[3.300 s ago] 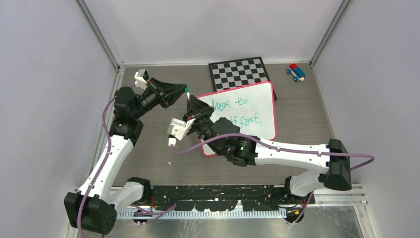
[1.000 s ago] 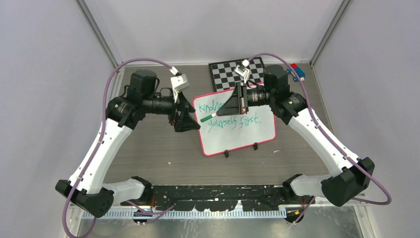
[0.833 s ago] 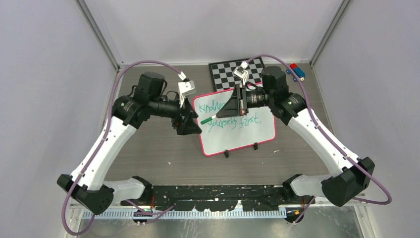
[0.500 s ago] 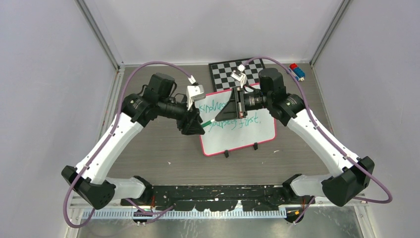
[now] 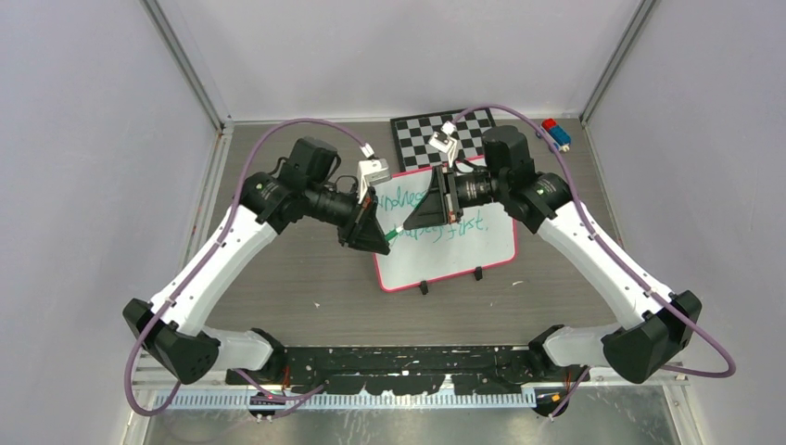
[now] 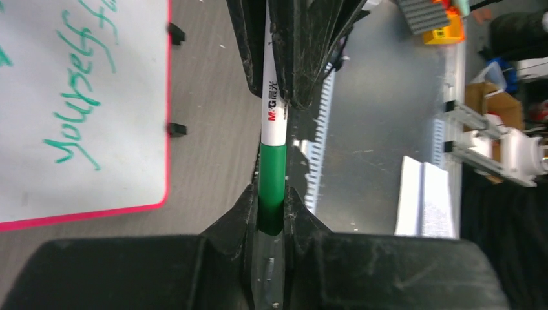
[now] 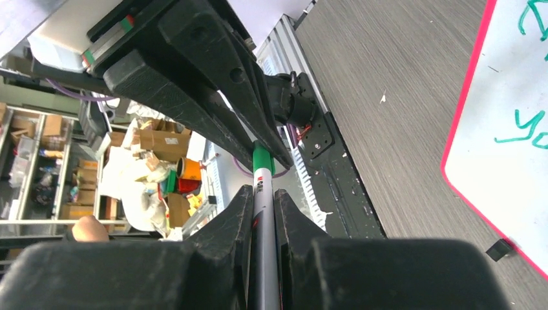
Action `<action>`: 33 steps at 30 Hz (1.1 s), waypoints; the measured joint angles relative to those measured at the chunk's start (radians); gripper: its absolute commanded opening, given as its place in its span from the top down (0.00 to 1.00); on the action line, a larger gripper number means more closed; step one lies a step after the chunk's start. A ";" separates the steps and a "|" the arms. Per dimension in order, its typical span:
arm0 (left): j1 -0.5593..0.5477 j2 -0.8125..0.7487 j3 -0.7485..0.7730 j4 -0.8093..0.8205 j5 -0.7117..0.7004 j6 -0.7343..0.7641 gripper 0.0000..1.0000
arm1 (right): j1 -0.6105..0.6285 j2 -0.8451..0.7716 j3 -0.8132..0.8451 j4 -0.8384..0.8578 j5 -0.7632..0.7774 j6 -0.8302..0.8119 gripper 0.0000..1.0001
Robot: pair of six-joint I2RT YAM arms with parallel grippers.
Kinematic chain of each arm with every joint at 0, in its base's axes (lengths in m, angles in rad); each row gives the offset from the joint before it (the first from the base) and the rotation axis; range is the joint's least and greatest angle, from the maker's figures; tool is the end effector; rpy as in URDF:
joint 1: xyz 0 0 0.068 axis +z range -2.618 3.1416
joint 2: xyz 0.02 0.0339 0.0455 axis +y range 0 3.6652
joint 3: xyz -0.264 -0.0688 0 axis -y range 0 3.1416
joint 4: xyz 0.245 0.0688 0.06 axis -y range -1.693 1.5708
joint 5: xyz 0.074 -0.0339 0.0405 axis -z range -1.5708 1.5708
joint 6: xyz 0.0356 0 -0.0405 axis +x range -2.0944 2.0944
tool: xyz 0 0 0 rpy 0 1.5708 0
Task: Write a sentence on the whiteboard
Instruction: Close the pen cap, then place the whiteboard marker at the center of the board.
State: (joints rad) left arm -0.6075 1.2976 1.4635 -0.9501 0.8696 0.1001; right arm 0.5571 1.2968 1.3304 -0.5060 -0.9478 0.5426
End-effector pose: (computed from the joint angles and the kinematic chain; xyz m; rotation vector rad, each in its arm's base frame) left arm 0.1890 -0.1646 0.3989 1.2095 1.9989 -1.2703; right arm 0.2188 0.1704 0.3927 -0.6840 2.1251 1.6126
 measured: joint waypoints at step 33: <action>0.667 0.006 0.000 0.026 0.095 -0.029 1.00 | -0.505 -0.003 0.244 -0.228 0.034 -0.254 0.22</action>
State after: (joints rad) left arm 0.0597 1.3041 1.4635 -0.9241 0.9642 0.0708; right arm 0.0521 1.2934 1.5745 -0.7338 -0.9142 0.2890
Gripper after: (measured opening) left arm 0.140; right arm 0.781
